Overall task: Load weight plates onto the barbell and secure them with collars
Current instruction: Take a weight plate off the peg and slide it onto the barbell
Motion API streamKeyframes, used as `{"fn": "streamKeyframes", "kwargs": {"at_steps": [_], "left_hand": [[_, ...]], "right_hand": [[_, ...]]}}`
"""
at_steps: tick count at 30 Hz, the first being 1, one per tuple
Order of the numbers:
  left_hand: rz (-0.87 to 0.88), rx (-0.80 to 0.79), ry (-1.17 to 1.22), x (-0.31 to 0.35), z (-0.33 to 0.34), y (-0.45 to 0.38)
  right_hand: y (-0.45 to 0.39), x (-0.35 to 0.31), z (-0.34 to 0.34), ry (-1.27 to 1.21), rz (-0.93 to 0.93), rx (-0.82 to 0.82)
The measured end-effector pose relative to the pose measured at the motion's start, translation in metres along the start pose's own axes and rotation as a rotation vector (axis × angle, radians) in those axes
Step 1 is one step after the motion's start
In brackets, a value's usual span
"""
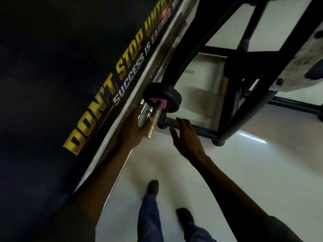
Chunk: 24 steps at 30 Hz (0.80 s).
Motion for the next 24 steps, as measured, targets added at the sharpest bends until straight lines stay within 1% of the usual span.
{"fn": "streamKeyframes", "kwargs": {"at_steps": [2, 5, 11, 13, 15, 19, 21, 24], "left_hand": [[0.029, -0.062, 0.055, -0.012, 0.017, -0.038], [0.115, -0.098, 0.081, -0.031, 0.046, -0.094], [0.213, -0.108, 0.155, -0.060, 0.092, -0.176], [0.269, -0.132, 0.169, -0.063, 0.106, -0.186], [0.309, -0.159, 0.186, -0.069, 0.118, -0.190], [0.343, -0.095, 0.225, -0.077, 0.116, -0.188], [0.358, -0.089, 0.229, -0.082, 0.117, -0.196], [0.374, -0.177, 0.238, -0.086, 0.124, -0.212]], "right_hand": [[-0.029, 0.008, 0.022, -0.042, 0.046, 0.005], [-0.071, 0.024, 0.057, -0.028, 0.128, -0.034], [-0.136, 0.047, 0.109, -0.014, 0.215, 0.052], [-0.147, 0.054, 0.123, 0.003, 0.242, 0.064], [-0.154, 0.059, 0.131, 0.019, 0.257, 0.128], [-0.155, 0.064, 0.127, 0.027, 0.294, 0.266], [-0.160, 0.063, 0.122, 0.010, 0.273, 0.313], [-0.172, 0.061, 0.115, 0.044, 0.201, 0.311]]}}
Point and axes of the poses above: each hand's wrist, its own y-axis away from the middle knuckle, its own z-axis out of the palm, x = y × z, the point moved 10 cm from there along -y, towards the middle knuckle, and after that the axes turned 13 degrees about x, right-handed, at the moved point
